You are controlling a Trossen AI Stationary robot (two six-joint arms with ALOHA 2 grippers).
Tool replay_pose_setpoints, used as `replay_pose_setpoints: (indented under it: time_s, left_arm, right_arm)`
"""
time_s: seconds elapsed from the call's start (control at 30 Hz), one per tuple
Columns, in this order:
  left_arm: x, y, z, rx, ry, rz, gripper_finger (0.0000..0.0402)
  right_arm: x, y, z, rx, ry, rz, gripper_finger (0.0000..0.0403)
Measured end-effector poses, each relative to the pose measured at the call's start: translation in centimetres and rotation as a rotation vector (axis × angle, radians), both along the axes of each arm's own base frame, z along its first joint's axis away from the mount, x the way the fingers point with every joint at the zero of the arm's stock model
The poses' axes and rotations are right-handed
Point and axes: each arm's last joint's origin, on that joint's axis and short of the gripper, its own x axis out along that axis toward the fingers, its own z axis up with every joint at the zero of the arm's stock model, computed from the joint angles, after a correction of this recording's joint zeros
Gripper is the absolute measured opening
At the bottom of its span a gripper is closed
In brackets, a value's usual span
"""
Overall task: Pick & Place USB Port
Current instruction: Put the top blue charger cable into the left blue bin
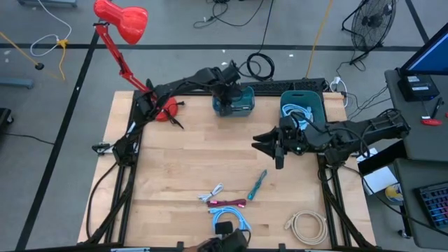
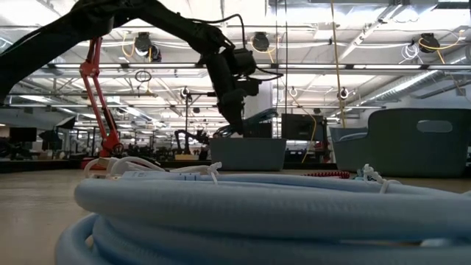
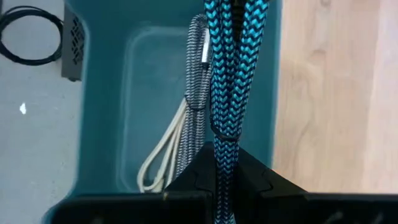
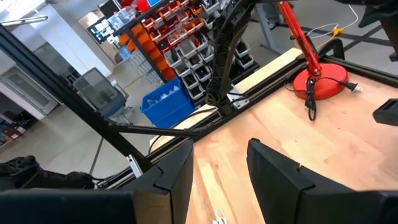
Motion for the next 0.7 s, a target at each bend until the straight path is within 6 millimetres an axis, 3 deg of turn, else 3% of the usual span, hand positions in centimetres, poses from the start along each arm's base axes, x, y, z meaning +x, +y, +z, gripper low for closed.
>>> replay_pose_setpoints:
  time_s: [0.33, 0.7]
  left_arm:
    - [-1.0, 2.0, -1.3, -0.007, 0.042, 0.034, 0.0017]
    - [0.3, 1.5, -3.2, -0.012, 0.034, -0.026, 0.0017]
  right_arm:
    - [0.0, 0.0, 0.1, 0.001, -0.008, -0.005, 0.0139]
    - [0.0, -0.1, 0.1, -0.004, -0.008, -0.026, 0.0139]
